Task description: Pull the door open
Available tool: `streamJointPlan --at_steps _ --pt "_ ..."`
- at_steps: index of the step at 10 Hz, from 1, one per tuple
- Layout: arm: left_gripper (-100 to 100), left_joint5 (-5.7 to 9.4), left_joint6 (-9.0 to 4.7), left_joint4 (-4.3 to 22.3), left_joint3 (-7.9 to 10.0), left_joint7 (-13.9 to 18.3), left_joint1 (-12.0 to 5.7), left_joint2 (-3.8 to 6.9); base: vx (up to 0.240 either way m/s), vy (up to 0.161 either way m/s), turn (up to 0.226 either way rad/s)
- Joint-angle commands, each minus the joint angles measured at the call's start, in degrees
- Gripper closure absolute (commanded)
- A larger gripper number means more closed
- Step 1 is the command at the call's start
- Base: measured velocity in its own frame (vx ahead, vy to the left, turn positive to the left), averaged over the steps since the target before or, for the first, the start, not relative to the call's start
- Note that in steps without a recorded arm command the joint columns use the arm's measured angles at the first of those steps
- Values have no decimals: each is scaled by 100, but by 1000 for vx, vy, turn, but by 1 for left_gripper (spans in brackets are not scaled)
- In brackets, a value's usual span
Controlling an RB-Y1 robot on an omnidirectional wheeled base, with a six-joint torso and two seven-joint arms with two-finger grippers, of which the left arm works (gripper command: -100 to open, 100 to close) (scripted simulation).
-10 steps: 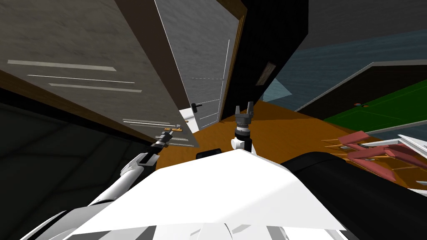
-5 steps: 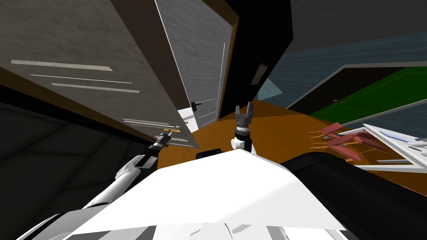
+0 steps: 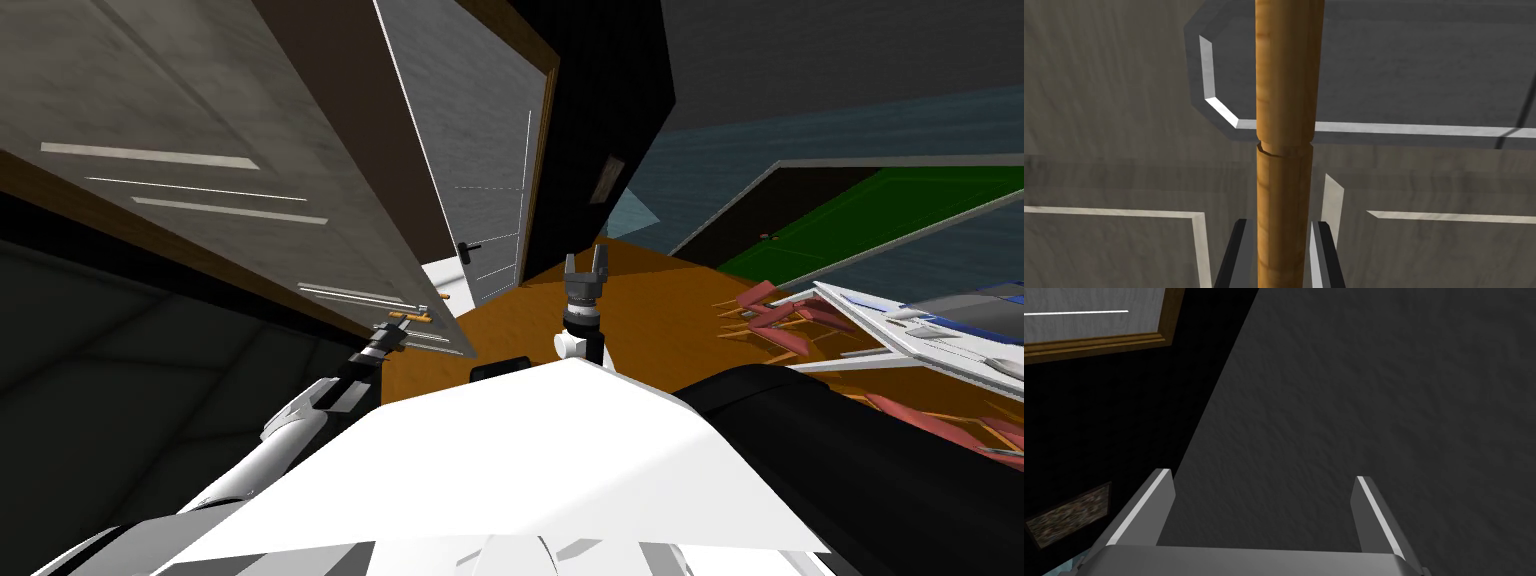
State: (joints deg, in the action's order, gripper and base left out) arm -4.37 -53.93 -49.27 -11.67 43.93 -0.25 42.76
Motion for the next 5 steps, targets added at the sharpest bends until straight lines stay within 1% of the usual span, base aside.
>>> streamJointPlan --at_steps 1,2,5 --pt "100 -12 -129 51 -17 25 23 29 -140 95 -138" --pt "100 -16 -168 67 -22 32 30 37 -185 136 -196" --pt "100 -43 -446 178 -58 86 81 99 -192 145 -198"
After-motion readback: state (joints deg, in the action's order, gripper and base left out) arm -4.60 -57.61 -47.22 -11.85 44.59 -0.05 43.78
